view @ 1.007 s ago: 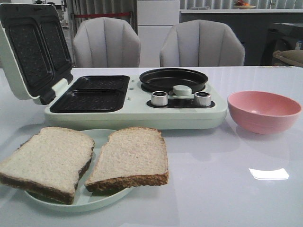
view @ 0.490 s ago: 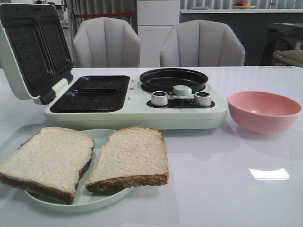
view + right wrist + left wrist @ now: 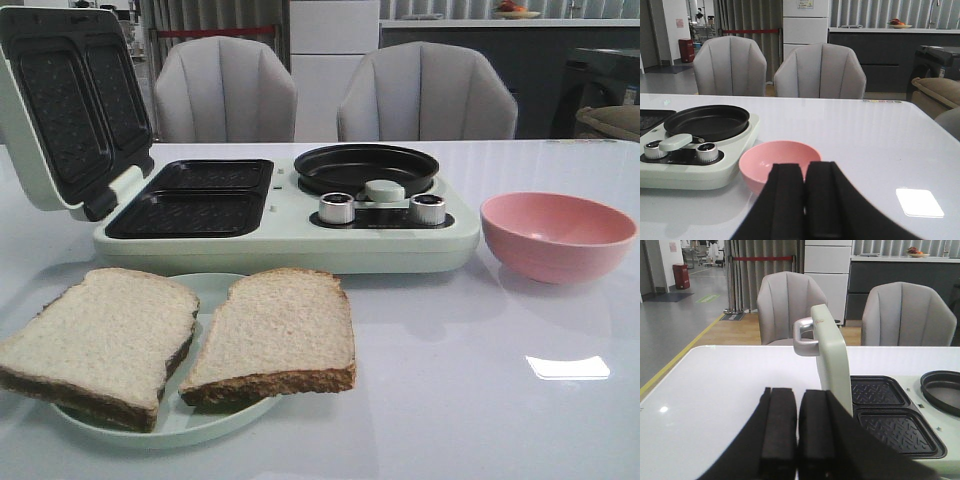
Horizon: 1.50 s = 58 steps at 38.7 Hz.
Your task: Make breakfast with bread and shrimp
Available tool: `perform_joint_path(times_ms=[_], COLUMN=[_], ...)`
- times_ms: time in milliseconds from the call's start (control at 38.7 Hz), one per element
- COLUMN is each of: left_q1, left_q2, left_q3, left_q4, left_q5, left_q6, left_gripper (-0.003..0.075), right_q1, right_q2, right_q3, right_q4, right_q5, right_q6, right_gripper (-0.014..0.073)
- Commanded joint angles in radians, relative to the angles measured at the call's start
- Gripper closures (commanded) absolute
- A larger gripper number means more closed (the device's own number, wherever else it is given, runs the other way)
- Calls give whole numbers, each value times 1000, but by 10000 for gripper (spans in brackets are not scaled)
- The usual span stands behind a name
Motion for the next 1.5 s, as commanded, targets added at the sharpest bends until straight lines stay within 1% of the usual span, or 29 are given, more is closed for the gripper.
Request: perform_joint_path(times_ms=[0, 26, 77, 129, 206, 258, 284, 310, 619, 723, 800, 852, 1007, 1110, 1239, 1342, 1471], left_q1=[2, 2, 2, 0, 0, 0, 0, 0, 0, 0, -2, -17, -141, -262, -424, -555, -674], left_q2=[15, 15, 15, 15, 15, 15, 15, 15, 15, 15, 15, 15, 54, 123, 247, 374, 522], left_q3=[-37, -37, -37, -41, -45, -45, -45, -45, -45, -45, -45, -45, -41, -41, -41, -41, -41], left_q4=[-17, -17, -17, -17, -17, -17, -17, -17, -17, -23, 12, 75, 358, 512, 636, 732, 832], left_q5=[-74, -74, -70, -54, -34, -34, -36, -38, -46, -21, 17, 43, 50, 91, 145, 189, 236], left_q6=[-8, -8, -8, -8, -8, -8, -8, -8, -8, 0, 29, 31, 29, 29, 29, 29, 29], left_gripper=[573, 556, 489, 405, 250, 169, 139, 125, 118, 118, 118, 118, 119, 120, 139, 140, 140], right_q1=[-6, -6, -6, -6, -6, -6, -6, -6, -6, -6, -6, -6, -6, -6, -6, -6, -6], right_q2=[-19, -19, -19, -19, -19, -19, -19, -19, -19, -19, -19, -19, -19, -19, -19, -19, -19], right_q3=[-12, -12, -12, -12, -12, -12, -12, -12, -12, -12, -12, -12, -12, -12, -12, -12, -12], right_q4=[-11, -11, -11, -11, -11, -11, -11, -11, -11, -11, -11, -11, -11, -11, -11, -11, -11], right_q5=[-80, -80, -80, -80, -80, -80, -80, -80, -80, -80, -80, -80, -80, -80, -80, -80, -80], right_q6=[-1, -1, -1, -1, -1, -1, -1, -1, -1, -1, -1, -1, -1, -1, -1, -1, -1], right_gripper=[453, 453, 453, 453, 453, 453, 453, 453, 453, 453, 453, 453, 453, 453, 453, 453, 453])
